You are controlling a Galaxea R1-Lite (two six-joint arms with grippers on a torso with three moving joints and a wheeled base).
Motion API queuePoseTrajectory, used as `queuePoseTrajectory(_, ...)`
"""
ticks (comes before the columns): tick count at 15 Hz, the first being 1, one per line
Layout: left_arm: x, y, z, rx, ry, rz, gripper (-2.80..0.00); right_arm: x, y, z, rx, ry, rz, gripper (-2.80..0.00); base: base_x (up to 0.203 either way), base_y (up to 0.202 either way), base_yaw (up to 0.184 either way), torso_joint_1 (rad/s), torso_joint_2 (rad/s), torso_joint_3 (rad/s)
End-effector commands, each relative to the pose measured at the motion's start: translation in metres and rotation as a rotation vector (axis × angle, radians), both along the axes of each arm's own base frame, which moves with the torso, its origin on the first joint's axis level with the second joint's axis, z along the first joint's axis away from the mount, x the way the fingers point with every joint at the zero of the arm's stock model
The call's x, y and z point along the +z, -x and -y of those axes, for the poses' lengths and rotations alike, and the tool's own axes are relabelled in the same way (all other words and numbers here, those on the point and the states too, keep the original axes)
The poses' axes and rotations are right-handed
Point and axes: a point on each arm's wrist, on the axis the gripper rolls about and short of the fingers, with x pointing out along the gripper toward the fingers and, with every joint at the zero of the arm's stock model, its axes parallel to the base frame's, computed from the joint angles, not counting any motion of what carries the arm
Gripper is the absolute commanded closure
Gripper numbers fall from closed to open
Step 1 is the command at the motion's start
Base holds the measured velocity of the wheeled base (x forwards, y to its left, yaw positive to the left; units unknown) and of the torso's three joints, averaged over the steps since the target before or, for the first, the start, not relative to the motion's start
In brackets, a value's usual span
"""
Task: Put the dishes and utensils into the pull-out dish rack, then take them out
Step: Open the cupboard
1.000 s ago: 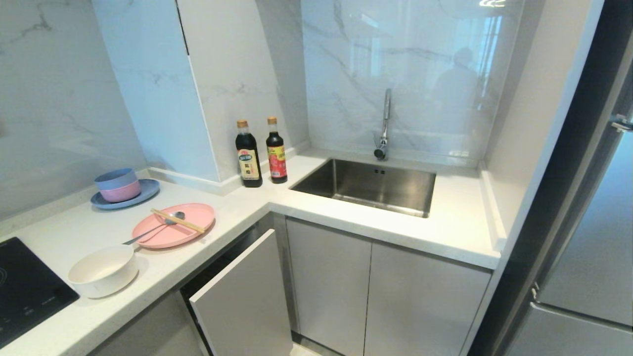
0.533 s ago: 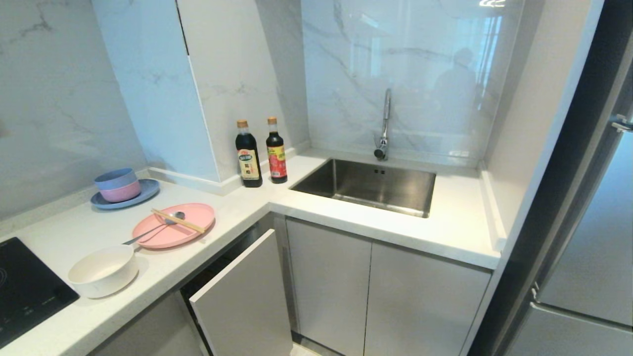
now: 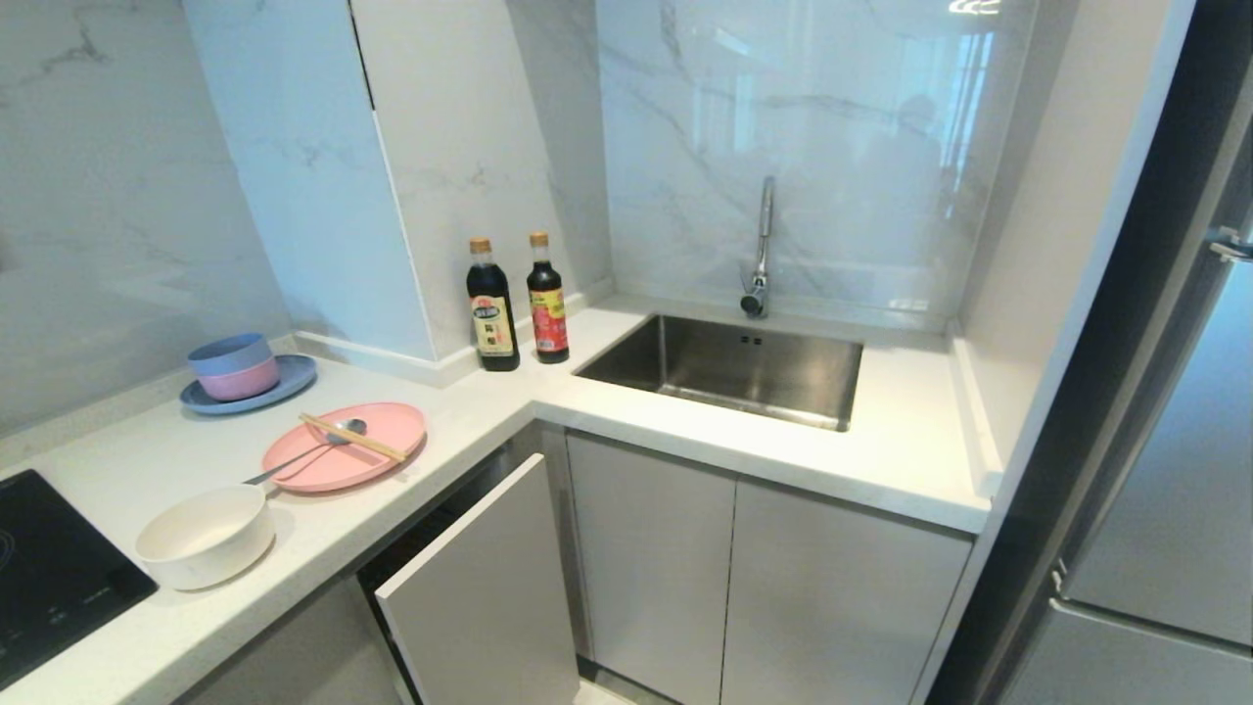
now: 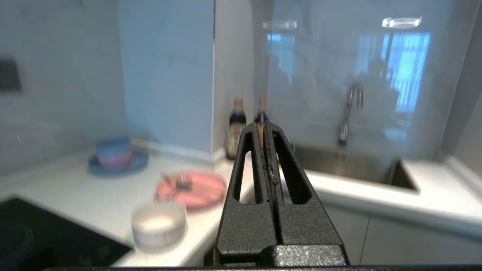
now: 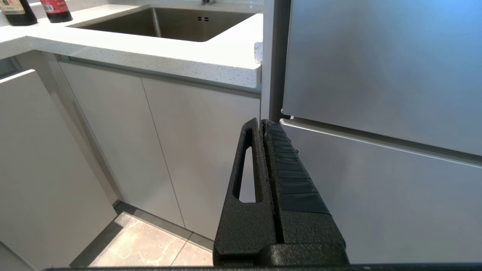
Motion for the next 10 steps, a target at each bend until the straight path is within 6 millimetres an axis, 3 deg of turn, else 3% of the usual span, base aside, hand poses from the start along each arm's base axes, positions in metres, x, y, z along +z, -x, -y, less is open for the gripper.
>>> queuePoseTrajectory(1,0.060,-0.027,0.000,0.002,-0.001,-0.059,0.00,0.000,0.000,0.000,0.001,-0.001,-0.002,0.00,0.000,0.000,0.000,0.000,0.00,0.000)
queuePoseTrajectory(3,0.097,-0.047,-0.001,-0.015,0.001,-0.140,0.00,0.000,0.000,0.000,0.001,0.000,-0.002,0.00,0.000,0.000,0.000,0.000,0.00,0.000)
queuePoseTrajectory(5,0.111,-0.084,0.000,-0.040,-0.004,-0.267,0.00,0.000,0.000,0.000,0.001,0.000,-0.002,0.00,0.000,0.000,0.000,0.000,0.00,0.000)
queuePoseTrajectory(7,0.113,-0.121,0.003,-0.113,-0.018,-0.380,0.00,0.000,0.000,0.000,0.001,0.000,-0.002,0.00,0.000,0.000,0.000,0.000,0.00,0.000)
queuePoseTrajectory(10,0.097,-0.165,0.007,-0.211,-0.039,-0.616,0.00,0.000,0.000,0.000,0.001,0.000,-0.002,0.00,0.000,0.000,0.000,0.000,0.00,0.000)
